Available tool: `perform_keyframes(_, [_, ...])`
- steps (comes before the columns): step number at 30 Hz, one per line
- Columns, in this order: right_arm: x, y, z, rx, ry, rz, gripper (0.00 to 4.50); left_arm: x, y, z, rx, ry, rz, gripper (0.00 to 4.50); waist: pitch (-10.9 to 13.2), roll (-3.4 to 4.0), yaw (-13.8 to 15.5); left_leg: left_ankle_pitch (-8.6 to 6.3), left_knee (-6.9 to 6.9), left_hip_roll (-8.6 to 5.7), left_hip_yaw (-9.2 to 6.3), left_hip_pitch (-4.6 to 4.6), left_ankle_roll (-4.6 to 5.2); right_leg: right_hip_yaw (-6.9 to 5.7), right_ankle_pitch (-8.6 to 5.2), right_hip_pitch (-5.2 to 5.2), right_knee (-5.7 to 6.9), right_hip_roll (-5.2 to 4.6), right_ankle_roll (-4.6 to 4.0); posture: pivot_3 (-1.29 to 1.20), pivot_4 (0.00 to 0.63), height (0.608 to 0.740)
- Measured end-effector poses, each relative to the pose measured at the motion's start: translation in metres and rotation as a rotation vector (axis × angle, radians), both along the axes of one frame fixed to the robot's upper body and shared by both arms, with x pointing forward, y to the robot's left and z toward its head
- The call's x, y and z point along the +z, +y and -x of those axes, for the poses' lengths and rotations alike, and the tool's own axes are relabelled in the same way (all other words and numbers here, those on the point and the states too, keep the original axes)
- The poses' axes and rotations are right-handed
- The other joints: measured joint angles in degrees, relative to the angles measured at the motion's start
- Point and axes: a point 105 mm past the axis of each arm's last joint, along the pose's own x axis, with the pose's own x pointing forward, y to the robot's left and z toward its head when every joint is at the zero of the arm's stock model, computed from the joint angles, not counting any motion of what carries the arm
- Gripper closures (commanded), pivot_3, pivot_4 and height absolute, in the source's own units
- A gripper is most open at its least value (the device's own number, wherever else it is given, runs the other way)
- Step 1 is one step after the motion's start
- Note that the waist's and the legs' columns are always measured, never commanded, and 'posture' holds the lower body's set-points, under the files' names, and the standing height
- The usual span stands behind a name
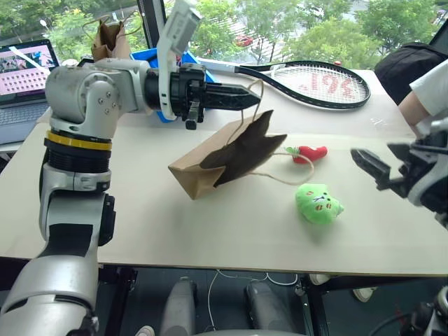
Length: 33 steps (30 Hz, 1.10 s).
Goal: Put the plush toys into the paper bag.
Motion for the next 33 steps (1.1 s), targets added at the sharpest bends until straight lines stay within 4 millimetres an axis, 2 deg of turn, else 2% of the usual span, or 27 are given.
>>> perform_keyframes(2, [-0.032,0.011,0.003,0.035,0.111,-0.004,0.09,0.006,0.001,-0.001,0.004,-0.005,0.007,4.5,0.0,0.0,-0.44,0.0,0.01,0.0,0.01,0.0,0.0,0.04,0.0,-0.01,0.0,0.01,0.01,0.0,0.15,0.665])
perform_keyframes(4, [-0.047,0.027,0.0,0.083,0.137,-0.045,0.09,0.011,-0.001,0.0,-0.005,-0.019,0.009,4.5,0.01,0.02,-0.82,0.0,0.01,-0.01,0.06,0.04,0.0,0.12,0.01,-0.02,0.03,0.01,0.03,0.0,0.15,0.665])
perform_keyframes(6, [-0.057,0.039,-0.003,0.114,0.148,-0.069,0.59,0.014,-0.003,0.002,-0.019,-0.029,0.012,4.5,0.01,0.03,-0.89,0.0,0.01,-0.01,0.06,0.08,0.0,0.12,0.01,0.01,0.04,0.02,0.03,0.0,0.15,0.665])
perform_keyframes(7, [-0.063,0.042,-0.003,0.115,0.162,-0.064,0.7,0.014,-0.003,0.003,-0.024,-0.028,0.012,4.5,0.01,0.03,-0.84,0.0,0.01,-0.01,0.07,0.07,0.0,0.11,0.01,0.01,0.03,0.02,0.04,0.0,0.15,0.665])
perform_keyframes(8, [-0.071,0.042,-0.004,0.106,0.177,-0.062,1.12,0.014,-0.002,0.003,-0.026,-0.027,0.015,4.5,0.01,0.03,-0.73,0.0,0.01,-0.01,0.06,0.05,0.0,0.1,0.0,0.01,0.0,0.02,0.04,0.0,0.15,0.665])
perform_keyframes(9, [-0.076,0.042,-0.004,0.1,0.187,-0.054,1.26,0.014,-0.002,0.003,-0.027,-0.027,0.019,4.5,0.01,0.03,-0.63,0.0,0.01,-0.01,0.08,0.03,0.0,0.1,0.0,0.0,-0.01,0.01,0.04,0.0,0.15,0.665])
perform_keyframes(10, [-0.08,0.042,-0.005,0.094,0.188,-0.043,1.76,0.015,-0.001,0.003,-0.027,-0.027,0.025,4.5,0.01,0.03,-0.47,0.0,0.01,-0.02,0.09,0.03,0.0,0.11,0.0,0.01,-0.03,0.0,0.04,0.0,0.15,0.665])
perform_keyframes(17, [-0.081,0.036,-0.001,0.09,0.169,-0.035,4.07,0.029,-0.004,0.007,-0.053,-0.047,0.066,4.5,0.01,0.03,-0.14,0.0,0.02,-0.01,0.08,0.03,0.0,0.1,0.0,0.03,-0.03,0.0,0.05,0.0,0.15,0.665])
perform_keyframes(18, [-0.079,0.03,0.001,0.081,0.169,-0.03,4.41,0.03,-0.006,0.007,-0.06,-0.044,0.073,4.5,0.01,0.03,-0.02,0.0,0.02,-0.02,0.09,0.03,0.0,0.1,0.0,0.04,-0.03,0.0,0.05,0.0,0.15,0.665])
perform_keyframes(22, [-0.057,-0.005,0.01,-0.003,0.141,0.047,4.46,0.03,-0.009,0.008,-0.08,-0.032,0.086,4.5,0.01,0.03,0.11,0.0,0.03,-0.04,0.09,0.0,0.0,0.11,0.0,0.03,-0.04,-0.01,0.05,0.0,0.15,0.665])
perform_keyframes(24, [-0.032,-0.024,0.014,-0.053,0.086,0.101,4.46,0.029,-0.012,0.009,-0.091,-0.027,0.089,4.5,0.01,0.04,0.09,0.0,0.03,-0.03,0.08,0.01,0.0,0.1,0.0,0.03,-0.03,0.0,0.05,0.0,0.15,0.665])
perform_keyframes(26, [-0.003,-0.035,0.018,-0.08,0.02,0.153,4.46,0.026,-0.009,0.001,-0.068,-0.027,0.091,4.5,0.0,0.05,-0.25,0.0,0.01,-0.02,0.09,0.11,0.0,0.12,0.0,0.06,0.0,0.01,0.05,0.0,0.15,0.665])
perform_keyframes(29, [0.023,-0.034,0.02,-0.081,-0.053,0.18,4.46,0.016,0.008,-0.027,0.039,-0.058,0.032,4.5,0.01,0.04,-0.74,0.0,-0.01,0.03,0.04,0.16,0.0,0.12,0.01,0.04,0.04,0.1,0.03,0.0,0.15,0.665])
perform_keyframes(33, [0.023,-0.027,0.017,-0.05,-0.048,0.162,4.46,0.018,0.033,-0.052,0.157,-0.159,-0.06,4.5,0.01,0.04,-0.62,0.0,-0.02,-0.03,0.07,0.06,0.01,0.14,0.01,0.01,-0.08,0.04,0.02,0.0,0.15,0.665])
